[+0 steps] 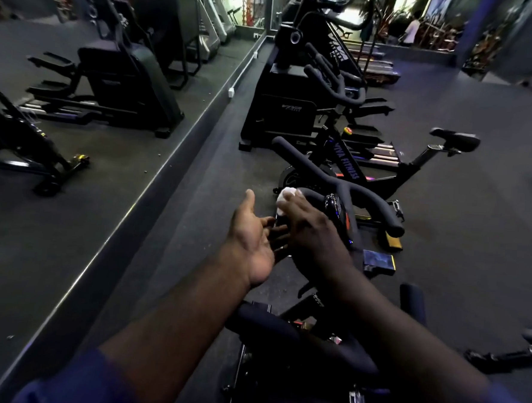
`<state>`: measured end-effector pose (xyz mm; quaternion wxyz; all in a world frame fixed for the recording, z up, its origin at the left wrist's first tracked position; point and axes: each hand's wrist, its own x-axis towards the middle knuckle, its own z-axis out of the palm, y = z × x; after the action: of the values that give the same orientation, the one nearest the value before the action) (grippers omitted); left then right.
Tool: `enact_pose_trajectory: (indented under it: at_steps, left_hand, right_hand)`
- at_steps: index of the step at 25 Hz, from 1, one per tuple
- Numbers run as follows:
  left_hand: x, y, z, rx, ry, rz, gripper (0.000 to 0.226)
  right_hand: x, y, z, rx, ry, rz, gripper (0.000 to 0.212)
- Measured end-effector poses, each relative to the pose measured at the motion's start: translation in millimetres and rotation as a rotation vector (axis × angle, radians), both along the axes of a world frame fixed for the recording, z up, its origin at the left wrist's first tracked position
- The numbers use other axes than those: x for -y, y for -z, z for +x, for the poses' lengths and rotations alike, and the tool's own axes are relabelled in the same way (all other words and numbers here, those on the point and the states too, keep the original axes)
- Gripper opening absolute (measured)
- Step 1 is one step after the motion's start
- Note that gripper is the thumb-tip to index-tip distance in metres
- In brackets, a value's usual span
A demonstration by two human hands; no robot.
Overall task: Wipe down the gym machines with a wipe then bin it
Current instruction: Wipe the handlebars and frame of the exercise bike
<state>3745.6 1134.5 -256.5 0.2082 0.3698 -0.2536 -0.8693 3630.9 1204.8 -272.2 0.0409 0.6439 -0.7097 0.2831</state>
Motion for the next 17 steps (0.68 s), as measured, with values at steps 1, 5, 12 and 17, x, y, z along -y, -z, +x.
enact_pose_trajectory:
  at_steps: [1,5,12,17]
  left_hand:
    - [-2.2,-2.4,-4.4,-0.013,-0.002,0.008,0.091]
    - [-7.0,-3.5,-13.3,0.048,-0.039,-0.063,0.097]
    - [-9.9,2.8,-12.3,0.133,-0.013,-0.188,0.093]
    - [-9.1,-2.4,-23.8,0.221,-0.024,-0.278,0.082]
  right_hand:
    - [-9.3,4.0,-1.7,-0.023,-0.054,0.0,0.044]
    - [-67.9,18.6,-8.8,-0.04,-0.147,-0.04,0.049]
    - [-13.4,13.9,5.1,0.207,0.175,-0.082,0.035]
    - [-61.8,21.0,-24.5,0.069,0.123,-0.097,0.024]
